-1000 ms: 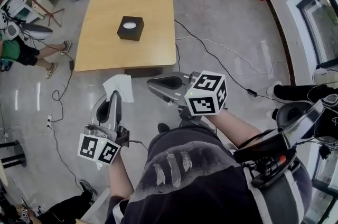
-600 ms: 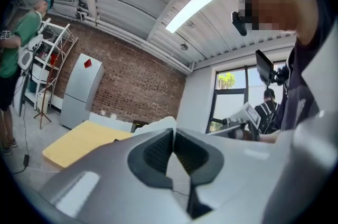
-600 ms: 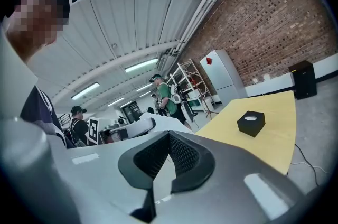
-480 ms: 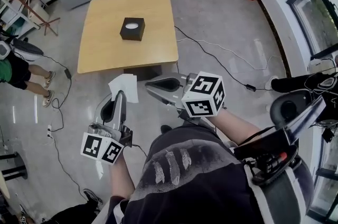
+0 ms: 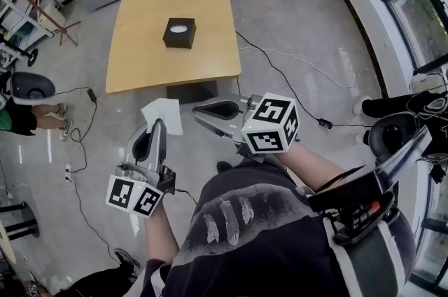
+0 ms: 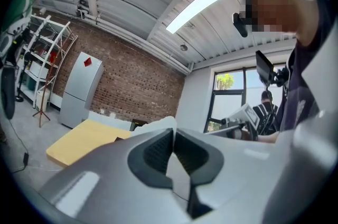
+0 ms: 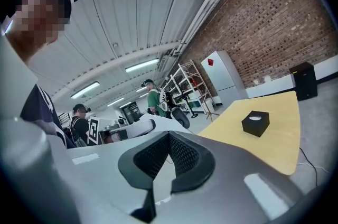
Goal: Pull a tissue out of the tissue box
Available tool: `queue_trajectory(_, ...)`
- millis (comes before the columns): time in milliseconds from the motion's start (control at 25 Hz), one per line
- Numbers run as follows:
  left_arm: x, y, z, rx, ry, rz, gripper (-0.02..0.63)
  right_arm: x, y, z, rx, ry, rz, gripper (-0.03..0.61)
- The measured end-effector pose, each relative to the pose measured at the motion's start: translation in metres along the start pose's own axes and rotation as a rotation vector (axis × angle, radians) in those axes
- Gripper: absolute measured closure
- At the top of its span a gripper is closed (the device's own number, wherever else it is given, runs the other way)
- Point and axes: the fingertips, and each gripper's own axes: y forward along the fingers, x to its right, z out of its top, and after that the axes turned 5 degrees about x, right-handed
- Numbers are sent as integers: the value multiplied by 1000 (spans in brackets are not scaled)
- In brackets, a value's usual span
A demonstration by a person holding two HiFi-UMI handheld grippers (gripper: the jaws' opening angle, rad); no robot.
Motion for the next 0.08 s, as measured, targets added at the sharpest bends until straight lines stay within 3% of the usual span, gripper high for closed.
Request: queue_trajectory(80, -1, 0, -2, -8, -4, 5, 612, 1, 2, 0, 1, 1, 6, 581)
